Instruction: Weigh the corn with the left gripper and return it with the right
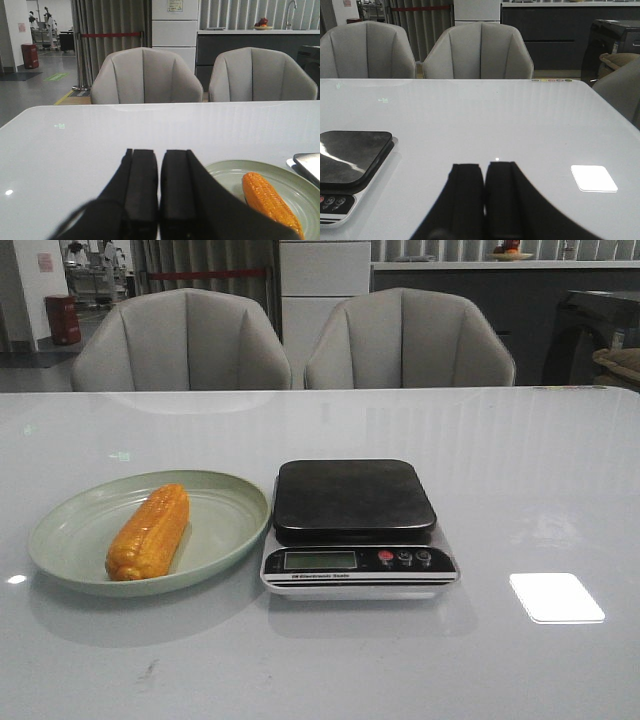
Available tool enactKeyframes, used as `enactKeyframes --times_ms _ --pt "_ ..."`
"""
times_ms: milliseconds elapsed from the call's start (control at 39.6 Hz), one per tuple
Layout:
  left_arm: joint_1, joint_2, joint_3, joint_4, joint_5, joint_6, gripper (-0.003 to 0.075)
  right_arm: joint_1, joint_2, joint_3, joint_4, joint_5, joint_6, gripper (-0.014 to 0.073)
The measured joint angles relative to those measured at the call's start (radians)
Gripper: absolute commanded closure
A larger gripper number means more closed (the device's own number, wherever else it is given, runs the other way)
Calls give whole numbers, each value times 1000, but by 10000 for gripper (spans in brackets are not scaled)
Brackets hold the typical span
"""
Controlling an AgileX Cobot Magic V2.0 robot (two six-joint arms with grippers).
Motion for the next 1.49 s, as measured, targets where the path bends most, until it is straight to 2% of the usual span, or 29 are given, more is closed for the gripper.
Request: enactKeyframes --times_ms 883,984,1135,1185,1286,1488 --pt "0 0 0 0 0 0 596 0 0 0 0 0 0 439" --pt "0 0 0 0 -55 0 596 0 0 0 0 0 0 439" --pt "0 0 0 0 -247 0 596 0 0 0 0 0 0 439" --pt "0 0 -3 0 -264 0 596 0 0 0 0 0 0 439" --pt "0 0 -51 0 -193 0 596 0 0 0 0 0 0 439" --pt "0 61 -260 0 95 0 596 0 0 0 0 0 0 439"
